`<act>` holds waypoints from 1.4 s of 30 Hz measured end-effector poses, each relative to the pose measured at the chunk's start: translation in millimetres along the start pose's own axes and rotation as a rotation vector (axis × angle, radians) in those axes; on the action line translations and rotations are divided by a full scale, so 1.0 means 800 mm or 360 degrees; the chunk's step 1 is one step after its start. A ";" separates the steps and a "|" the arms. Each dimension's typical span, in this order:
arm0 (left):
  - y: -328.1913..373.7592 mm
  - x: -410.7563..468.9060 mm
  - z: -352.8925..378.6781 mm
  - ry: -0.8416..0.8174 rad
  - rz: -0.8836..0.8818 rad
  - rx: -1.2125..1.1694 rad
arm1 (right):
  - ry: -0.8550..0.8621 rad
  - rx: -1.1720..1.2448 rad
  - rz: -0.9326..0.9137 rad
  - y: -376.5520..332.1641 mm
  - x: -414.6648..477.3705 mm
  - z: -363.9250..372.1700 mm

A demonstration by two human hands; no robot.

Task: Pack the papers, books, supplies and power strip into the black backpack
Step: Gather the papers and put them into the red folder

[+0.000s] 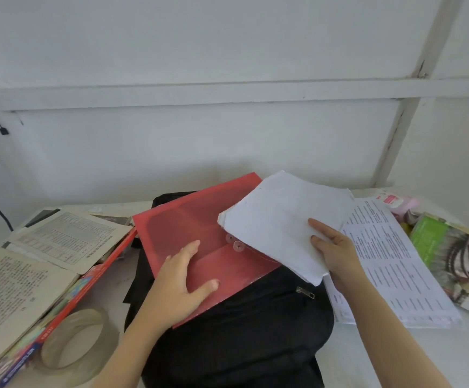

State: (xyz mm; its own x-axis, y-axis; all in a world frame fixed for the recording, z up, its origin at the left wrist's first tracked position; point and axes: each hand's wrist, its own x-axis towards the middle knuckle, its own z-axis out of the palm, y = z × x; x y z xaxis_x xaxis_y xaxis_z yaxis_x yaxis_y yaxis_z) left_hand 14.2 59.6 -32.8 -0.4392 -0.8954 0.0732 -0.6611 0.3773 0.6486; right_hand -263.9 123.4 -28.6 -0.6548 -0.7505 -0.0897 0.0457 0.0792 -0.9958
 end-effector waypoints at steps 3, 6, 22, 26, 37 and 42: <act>-0.001 -0.008 0.008 -0.0074 0.0016 0.0208 | 0.0063 0.0105 0.0031 0.004 -0.004 -0.004; 0.003 -0.008 0.010 0.0007 0.0075 0.0125 | 0.0083 0.0212 0.0052 0.004 -0.012 -0.003; 0.068 -0.033 -0.008 -0.1066 0.0205 -0.0209 | 0.0178 0.0408 -0.0072 -0.043 -0.056 -0.007; 0.066 -0.032 0.005 -0.0971 0.0177 -0.0209 | 0.0177 0.0246 -0.0059 -0.040 -0.066 0.001; 0.012 0.001 0.029 0.0250 0.0457 -0.0119 | 0.0272 -0.0465 0.0050 0.011 -0.105 -0.059; 0.004 0.018 0.032 -0.0105 0.0557 0.0221 | 0.0231 -0.0567 0.0098 0.014 -0.119 -0.078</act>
State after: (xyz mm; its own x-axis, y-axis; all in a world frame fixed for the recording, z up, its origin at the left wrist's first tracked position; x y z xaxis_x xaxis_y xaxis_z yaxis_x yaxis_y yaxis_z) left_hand -10.0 54.1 -49.4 -0.6883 -0.6912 0.2201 -0.5382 0.6900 0.4839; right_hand -248.0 236.6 -30.3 -0.7601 -0.6385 -0.1205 -0.1597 0.3633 -0.9179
